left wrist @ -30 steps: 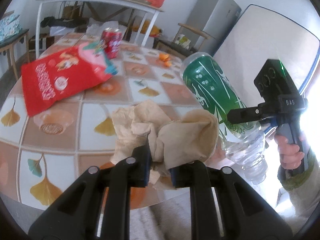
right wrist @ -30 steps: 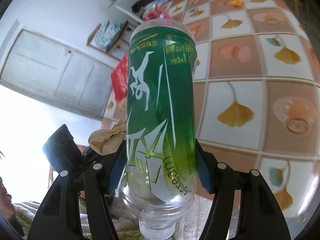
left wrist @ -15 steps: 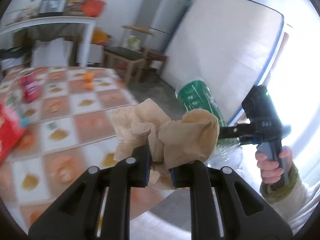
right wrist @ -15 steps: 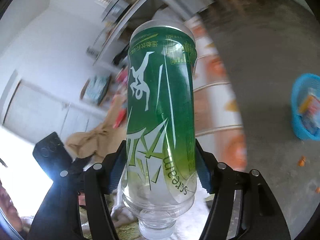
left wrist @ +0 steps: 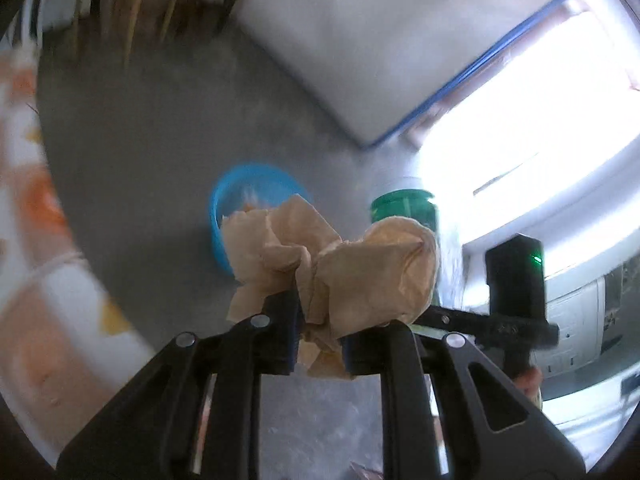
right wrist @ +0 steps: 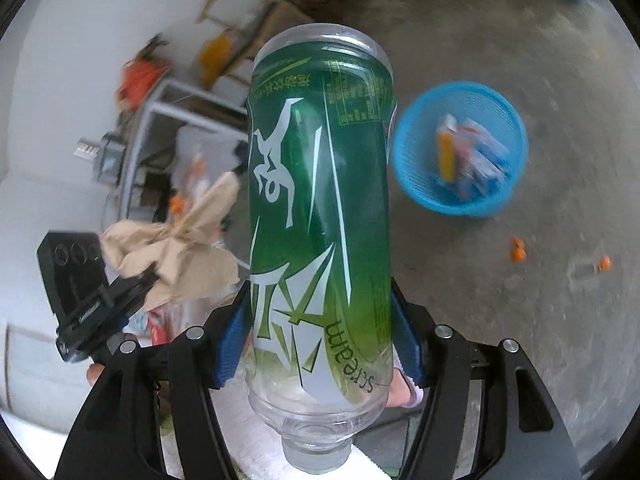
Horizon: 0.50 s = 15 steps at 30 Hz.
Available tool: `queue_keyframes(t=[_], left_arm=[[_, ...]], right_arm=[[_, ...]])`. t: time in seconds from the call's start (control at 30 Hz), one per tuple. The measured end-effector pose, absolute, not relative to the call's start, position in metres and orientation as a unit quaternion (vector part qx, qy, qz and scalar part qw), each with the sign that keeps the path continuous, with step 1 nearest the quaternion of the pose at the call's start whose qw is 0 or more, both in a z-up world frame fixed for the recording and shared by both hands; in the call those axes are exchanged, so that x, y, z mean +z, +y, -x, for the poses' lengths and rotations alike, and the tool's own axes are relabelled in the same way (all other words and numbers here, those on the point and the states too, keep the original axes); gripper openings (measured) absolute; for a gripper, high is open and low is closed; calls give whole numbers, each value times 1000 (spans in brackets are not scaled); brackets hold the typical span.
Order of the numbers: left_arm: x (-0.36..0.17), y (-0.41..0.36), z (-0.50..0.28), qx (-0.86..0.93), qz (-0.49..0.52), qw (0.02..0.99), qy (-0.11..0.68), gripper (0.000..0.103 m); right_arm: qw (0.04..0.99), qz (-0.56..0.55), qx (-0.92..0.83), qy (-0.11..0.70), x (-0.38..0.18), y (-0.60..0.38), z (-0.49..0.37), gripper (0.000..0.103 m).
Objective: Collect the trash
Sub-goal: 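Carry paper towel and green bottle over the wastebasket and open both tools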
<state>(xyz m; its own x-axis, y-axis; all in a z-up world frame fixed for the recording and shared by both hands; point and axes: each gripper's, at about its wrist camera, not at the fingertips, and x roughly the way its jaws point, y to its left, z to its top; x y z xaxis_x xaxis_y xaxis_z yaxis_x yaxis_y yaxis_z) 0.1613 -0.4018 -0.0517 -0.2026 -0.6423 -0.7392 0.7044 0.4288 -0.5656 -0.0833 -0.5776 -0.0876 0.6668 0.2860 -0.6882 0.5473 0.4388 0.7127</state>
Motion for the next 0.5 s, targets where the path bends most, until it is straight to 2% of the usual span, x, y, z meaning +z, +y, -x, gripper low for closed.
queue_keyframes(t=[0.2, 0.4, 0.43, 0.5], left_arm=[[-131, -493, -176, -485, -24, 574, 659, 15], [-179, -555, -196, -439, -24, 565, 698, 15], [-181, -557, -198, -433, -25, 570, 698, 19], [-189, -567, -206, -410, -34, 580, 703, 50]], right_arm=[[700, -565, -102, 425, -155, -614, 72, 62], [674, -575, -123, 447, -204, -663, 40, 62], [674, -570, -127, 451, -213, -674, 29, 62], [676, -560, -139, 458, -227, -692, 16, 63]])
